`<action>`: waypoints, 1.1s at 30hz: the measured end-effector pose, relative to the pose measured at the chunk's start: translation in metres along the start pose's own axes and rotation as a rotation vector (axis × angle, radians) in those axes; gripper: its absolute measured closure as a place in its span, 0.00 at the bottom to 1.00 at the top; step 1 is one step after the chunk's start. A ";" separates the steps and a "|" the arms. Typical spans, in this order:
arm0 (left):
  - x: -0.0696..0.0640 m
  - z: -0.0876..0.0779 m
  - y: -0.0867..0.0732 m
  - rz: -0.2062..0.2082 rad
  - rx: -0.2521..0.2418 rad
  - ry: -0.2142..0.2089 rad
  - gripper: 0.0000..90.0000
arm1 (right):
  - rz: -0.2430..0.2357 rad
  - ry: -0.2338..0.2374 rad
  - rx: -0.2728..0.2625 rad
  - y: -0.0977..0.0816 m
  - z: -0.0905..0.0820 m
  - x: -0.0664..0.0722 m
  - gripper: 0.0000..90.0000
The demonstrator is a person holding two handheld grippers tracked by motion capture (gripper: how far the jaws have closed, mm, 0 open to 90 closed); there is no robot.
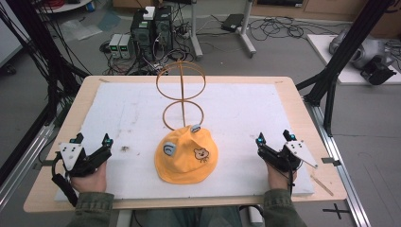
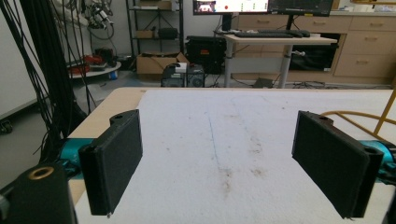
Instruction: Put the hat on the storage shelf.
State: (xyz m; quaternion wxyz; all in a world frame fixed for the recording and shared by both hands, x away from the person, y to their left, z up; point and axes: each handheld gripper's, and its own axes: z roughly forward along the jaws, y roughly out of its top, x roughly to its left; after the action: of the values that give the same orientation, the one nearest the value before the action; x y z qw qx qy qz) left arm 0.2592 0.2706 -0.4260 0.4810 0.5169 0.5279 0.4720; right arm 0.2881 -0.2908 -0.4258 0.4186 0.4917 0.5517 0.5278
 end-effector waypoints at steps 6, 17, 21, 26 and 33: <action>0.000 -0.001 0.000 -0.003 -0.005 0.001 0.18 | -0.005 -0.002 -0.006 0.001 -0.001 -0.001 0.11; -0.001 0.000 0.000 -0.008 0.001 -0.005 0.18 | 0.023 -0.004 -0.001 0.001 -0.002 -0.004 0.11; -0.001 -0.001 0.001 -0.010 -0.002 -0.003 0.18 | 0.025 0.006 -0.009 0.003 -0.002 -0.002 0.11; -0.003 0.000 0.001 -0.007 0.000 -0.009 0.18 | 0.016 0.082 -0.019 0.013 0.000 0.006 0.11; -0.002 -0.001 0.002 -0.012 0.003 -0.011 0.19 | -0.018 0.248 -0.027 0.035 0.008 0.027 0.11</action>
State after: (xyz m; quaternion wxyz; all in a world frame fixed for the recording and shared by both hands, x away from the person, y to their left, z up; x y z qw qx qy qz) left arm 0.2586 0.2691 -0.4237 0.4861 0.5171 0.5290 0.4652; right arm 0.2949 -0.2647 -0.3899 0.3587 0.4121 0.5963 0.5882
